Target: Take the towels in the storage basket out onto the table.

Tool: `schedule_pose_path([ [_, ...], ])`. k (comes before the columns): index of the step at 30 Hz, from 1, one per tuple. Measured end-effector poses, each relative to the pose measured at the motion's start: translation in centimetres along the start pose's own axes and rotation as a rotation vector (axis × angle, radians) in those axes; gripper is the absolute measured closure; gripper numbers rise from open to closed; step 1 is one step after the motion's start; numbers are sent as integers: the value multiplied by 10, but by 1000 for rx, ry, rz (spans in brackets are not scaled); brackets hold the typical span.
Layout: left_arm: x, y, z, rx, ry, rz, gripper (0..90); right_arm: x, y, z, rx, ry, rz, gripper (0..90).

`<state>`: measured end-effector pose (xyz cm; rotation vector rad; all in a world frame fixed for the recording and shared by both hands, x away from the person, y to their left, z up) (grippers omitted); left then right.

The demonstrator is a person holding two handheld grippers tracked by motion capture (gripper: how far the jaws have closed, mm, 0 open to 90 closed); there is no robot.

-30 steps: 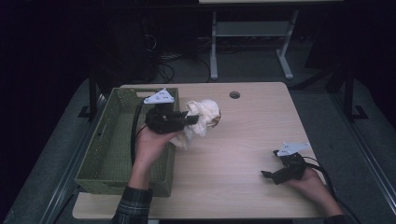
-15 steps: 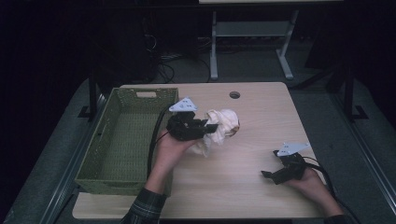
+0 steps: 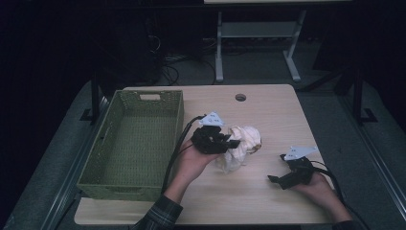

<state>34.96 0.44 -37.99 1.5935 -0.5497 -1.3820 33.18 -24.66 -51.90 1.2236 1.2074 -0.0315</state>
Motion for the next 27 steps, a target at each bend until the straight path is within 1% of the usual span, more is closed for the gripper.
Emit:
schedule_pose_path([
  [2,3,-1,0,2,-3,-4,736,0,0,0,1,1,0,9],
  [3,11,-5,3,-2,-16,-17,736,0,0,0,2,1,0,8],
  [4,11,-5,3,-2,-16,-17,736,0,0,0,2,1,0,8],
  [6,19,-6,7,0,-38,-28,735,0,0,0,2,1,0,9],
  [8,23,-4,13,-9,-79,-7,736,0,0,0,1,1,0,8],
  [9,23,-2,15,-10,-89,2,736,0,0,0,2,1,0,8],
  [12,24,3,18,3,-96,6,736,0,0,0,1,1,0,8],
  [15,25,5,19,12,-88,9,736,0,0,0,1,1,0,8],
  [17,27,3,18,27,-71,1,736,0,0,0,1,1,0,8],
  [19,31,-3,15,29,-56,-12,736,0,0,0,1,1,0,8],
  [21,38,-11,10,18,-44,-27,735,0,0,0,1,1,0,9],
  [22,38,-11,10,18,-44,-27,736,0,0,0,1,1,0,9],
  [23,46,-20,5,13,-23,-43,736,0,0,0,-1,0,0,9],
  [24,46,-20,5,13,-23,-43,735,0,0,0,-1,0,0,9],
  [25,49,-23,3,12,-13,-49,735,0,0,0,-1,-1,0,9],
  [26,55,-30,0,11,4,-68,734,0,0,0,-1,0,0,8],
  [27,58,-33,-2,14,12,-78,733,0,0,0,-2,0,0,9],
])
Point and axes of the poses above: each handheld gripper's, and its own axes: x roughly forward along the jaws, y roughly out of its top, z roughly to its right, the point moved 5 cm from there along x, roughly forward along the jaws, and after that the axes turned 9 degrees about x, right-handed, at the moved point
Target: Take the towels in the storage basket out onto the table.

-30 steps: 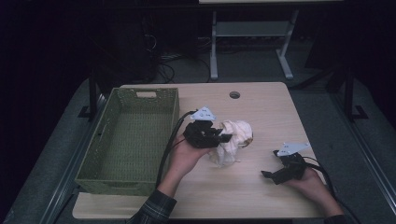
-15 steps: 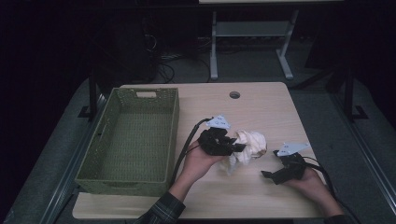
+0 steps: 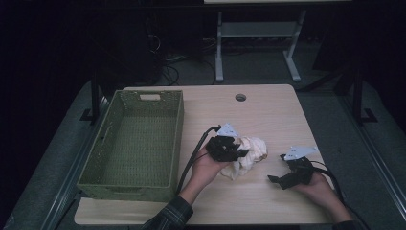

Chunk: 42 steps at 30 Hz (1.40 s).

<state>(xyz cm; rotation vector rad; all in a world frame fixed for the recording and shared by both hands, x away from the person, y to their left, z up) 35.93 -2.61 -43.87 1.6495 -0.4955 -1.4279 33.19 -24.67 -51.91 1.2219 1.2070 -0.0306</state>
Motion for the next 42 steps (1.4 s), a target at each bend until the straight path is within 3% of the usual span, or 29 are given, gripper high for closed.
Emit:
schedule_pose_path([
  [8,23,-19,-5,31,54,-70,675,0,0,0,1,0,-1,8],
  [14,22,-21,-9,-5,53,-31,462,0,0,0,1,0,-1,8],
  [17,12,-19,-11,2,63,-16,426,0,0,0,0,0,-1,9],
  [19,5,-18,-11,-16,66,10,418,0,0,0,-1,1,-2,12],
  [22,-4,-18,-13,-33,84,26,418,-5,1,-1,-2,-2,-13,150],
  [27,-13,-26,-18,-37,128,9,431,-15,7,-4,15,23,6,233],
  [28,-14,-29,-20,-49,137,8,433,-21,11,-9,16,55,46,300],
  [32,-15,-34,-21,-39,153,-21,443,-28,17,-21,1,126,84,448],
  [38,-15,-39,-25,-30,182,-39,449,-28,26,-36,-7,206,115,523],
  [42,-14,-39,-24,-33,183,-35,449,-21,29,-39,-8,215,99,538],
])
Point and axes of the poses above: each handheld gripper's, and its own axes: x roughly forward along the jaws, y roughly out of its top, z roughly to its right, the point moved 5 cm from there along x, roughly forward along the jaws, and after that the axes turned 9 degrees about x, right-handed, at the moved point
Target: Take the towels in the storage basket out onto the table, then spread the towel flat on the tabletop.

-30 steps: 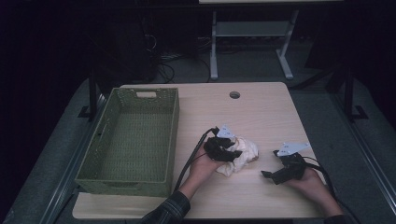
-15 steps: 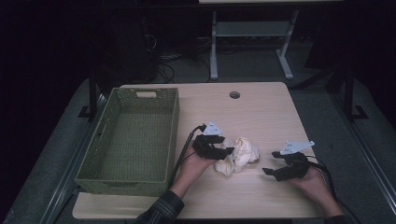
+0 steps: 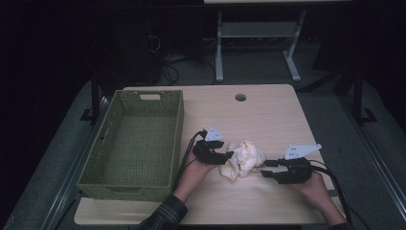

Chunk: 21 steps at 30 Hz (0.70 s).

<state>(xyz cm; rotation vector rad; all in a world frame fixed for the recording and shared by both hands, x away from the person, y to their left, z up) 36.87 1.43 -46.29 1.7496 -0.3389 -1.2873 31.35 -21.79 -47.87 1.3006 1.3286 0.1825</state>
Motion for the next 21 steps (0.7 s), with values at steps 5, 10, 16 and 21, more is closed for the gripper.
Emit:
schedule_pose_path([
  [5,0,-1,1,6,-2,-4,449,11,5,1,11,1,-16,547],
  [10,1,0,2,14,-1,1,449,20,11,1,16,18,-19,562],
  [16,2,-2,3,18,-4,-5,448,38,16,3,9,-18,-63,645],
  [21,2,-2,4,13,-3,1,448,41,18,3,-23,-33,-64,845],
])
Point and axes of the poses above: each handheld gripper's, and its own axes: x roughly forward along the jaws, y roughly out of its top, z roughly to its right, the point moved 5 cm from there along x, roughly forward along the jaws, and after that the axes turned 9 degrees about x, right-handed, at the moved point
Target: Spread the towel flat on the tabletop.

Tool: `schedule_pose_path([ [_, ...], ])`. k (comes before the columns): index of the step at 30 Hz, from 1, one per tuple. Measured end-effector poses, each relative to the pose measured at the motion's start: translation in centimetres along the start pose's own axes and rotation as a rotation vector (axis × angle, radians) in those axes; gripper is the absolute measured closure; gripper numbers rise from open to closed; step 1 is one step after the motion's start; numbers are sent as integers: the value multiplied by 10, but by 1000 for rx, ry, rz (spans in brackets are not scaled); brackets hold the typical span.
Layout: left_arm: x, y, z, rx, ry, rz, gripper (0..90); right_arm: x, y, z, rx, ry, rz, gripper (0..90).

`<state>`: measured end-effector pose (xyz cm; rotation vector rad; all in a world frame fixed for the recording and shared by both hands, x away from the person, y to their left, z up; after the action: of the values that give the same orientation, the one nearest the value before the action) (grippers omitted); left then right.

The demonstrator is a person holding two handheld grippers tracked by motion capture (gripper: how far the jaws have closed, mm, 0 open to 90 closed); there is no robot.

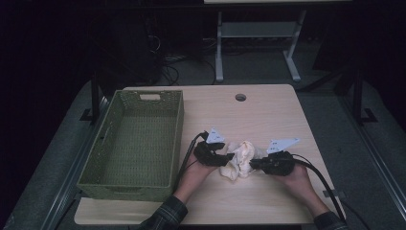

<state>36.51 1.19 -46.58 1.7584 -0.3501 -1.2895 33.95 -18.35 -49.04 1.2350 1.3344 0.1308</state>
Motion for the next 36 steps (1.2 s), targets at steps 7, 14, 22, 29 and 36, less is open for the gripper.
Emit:
schedule_pose_path([
  [7,-2,1,-1,1,8,15,448,-20,1,8,-5,-6,41,869],
  [14,-5,3,-2,3,15,33,449,-50,-11,37,36,-75,61,876],
  [22,-1,6,-5,-2,28,37,522,-66,-22,66,88,-163,61,876],
  [29,0,7,-18,-46,90,51,573,-66,-25,71,93,-192,46,876],
  [36,7,3,-11,-27,35,20,563,-65,-26,71,92,-194,40,876],
])
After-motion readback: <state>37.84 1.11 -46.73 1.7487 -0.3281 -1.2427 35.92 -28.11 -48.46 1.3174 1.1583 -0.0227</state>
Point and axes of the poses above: each handheld gripper's, and its own axes: x roughly forward along the jaws, y roughly out of its top, z roughly to its right, the point moved 5 cm from there along x, roughly forward along the jaws, and after that the axes turned 9 degrees about x, right-handed, at the moved point
